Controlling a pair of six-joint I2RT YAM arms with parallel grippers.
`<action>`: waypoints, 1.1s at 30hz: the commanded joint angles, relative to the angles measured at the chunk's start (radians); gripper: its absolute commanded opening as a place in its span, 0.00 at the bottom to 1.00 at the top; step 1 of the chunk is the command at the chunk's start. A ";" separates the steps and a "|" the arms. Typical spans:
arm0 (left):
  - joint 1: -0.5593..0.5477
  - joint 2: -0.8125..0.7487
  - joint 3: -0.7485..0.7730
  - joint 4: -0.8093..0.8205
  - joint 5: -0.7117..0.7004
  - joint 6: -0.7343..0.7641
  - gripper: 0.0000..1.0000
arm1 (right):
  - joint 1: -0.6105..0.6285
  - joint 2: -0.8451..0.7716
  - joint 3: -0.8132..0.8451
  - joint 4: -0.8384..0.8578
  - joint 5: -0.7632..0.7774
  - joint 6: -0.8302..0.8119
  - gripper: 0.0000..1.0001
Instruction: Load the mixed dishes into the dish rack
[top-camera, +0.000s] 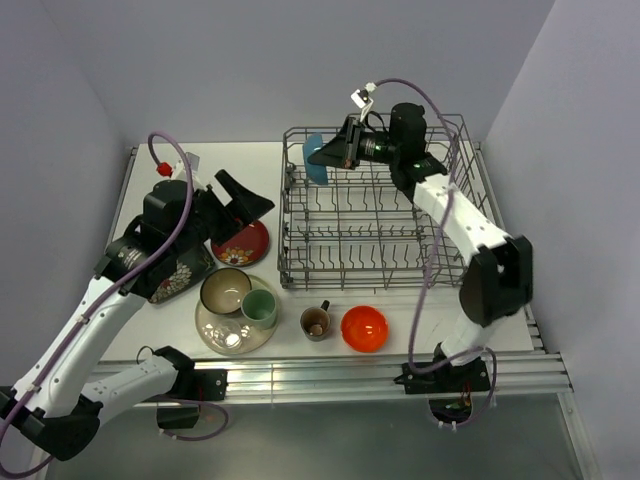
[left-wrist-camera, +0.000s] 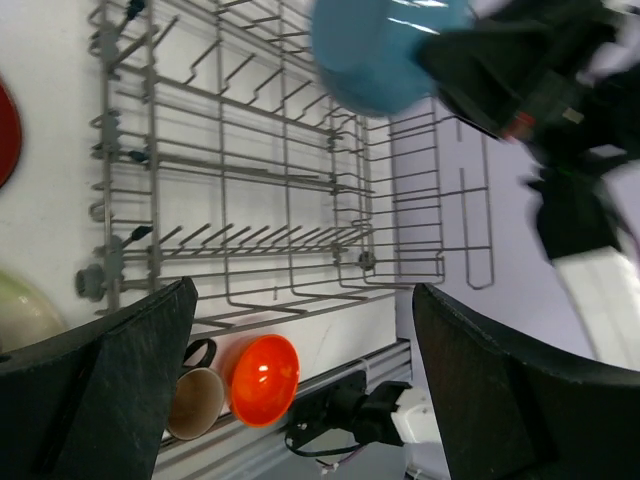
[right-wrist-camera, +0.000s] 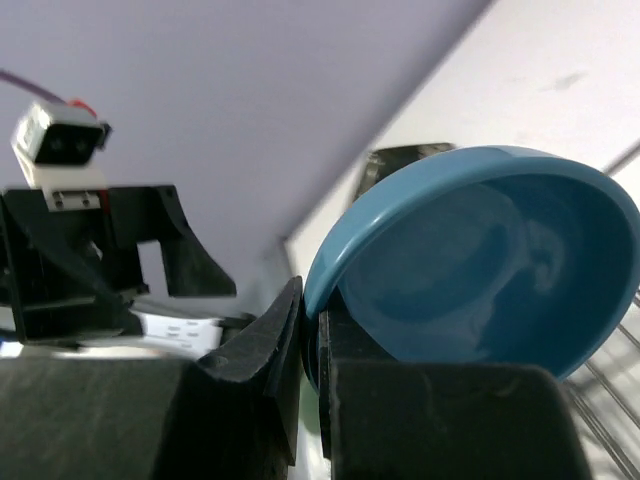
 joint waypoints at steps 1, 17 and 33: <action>-0.001 -0.027 0.007 0.131 0.073 0.052 0.95 | -0.039 0.122 0.011 0.513 -0.250 0.398 0.00; 0.004 0.040 -0.003 0.143 0.131 0.095 0.93 | -0.072 0.423 0.027 1.016 -0.136 0.796 0.00; 0.036 0.045 -0.019 0.148 0.159 0.111 0.93 | -0.075 0.423 -0.094 0.906 0.055 0.699 0.00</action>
